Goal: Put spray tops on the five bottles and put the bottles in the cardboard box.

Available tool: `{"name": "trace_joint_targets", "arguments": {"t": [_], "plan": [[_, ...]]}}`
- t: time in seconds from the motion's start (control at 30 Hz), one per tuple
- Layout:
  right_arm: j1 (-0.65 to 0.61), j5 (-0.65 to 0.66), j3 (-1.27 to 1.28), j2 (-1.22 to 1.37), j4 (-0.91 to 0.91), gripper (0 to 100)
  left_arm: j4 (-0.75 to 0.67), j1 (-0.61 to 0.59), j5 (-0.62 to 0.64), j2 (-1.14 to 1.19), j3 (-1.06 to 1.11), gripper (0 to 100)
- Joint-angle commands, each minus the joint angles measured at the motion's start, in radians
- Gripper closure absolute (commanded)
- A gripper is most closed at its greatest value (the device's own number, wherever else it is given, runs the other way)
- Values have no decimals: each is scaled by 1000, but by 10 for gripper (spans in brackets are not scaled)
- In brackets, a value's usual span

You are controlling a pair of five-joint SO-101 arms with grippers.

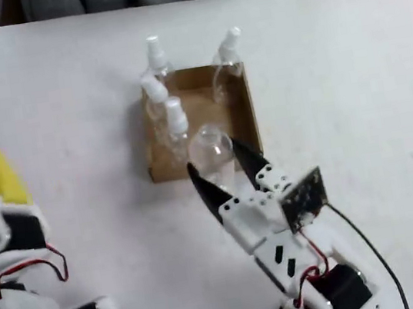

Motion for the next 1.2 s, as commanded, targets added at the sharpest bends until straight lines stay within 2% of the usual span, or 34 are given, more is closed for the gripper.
{"name": "trace_joint_targets", "arguments": {"t": [0.0, 0.1, 0.17, 0.27, 0.37, 0.57, 0.67, 0.87, 1.17], "plan": [[-27, -11, 3, -18, -27, 981, -229, 8, 147, -4, -40, 977], [-90, -5, 23, -21, -24, 981, -408, 102, 201, 1, -8, 977], [-127, -3, 29, -21, -19, 981, -473, 183, 147, 45, -9, 977], [-142, -3, 48, -21, -18, 981, -479, 285, -3, 171, -64, 978], [-137, -3, 61, -21, -18, 981, -479, 338, -100, 291, -112, 978], [-142, -3, 98, -21, -18, 981, -479, 472, -158, 378, -166, 978], [-142, -3, 126, -21, -18, 981, -448, 567, -224, 407, -166, 978], [-136, -2, 158, -21, -18, 981, -288, 731, -284, 447, -167, 977], [-136, -2, 172, -21, -24, 981, -222, 733, -288, 432, -175, 977]]}}
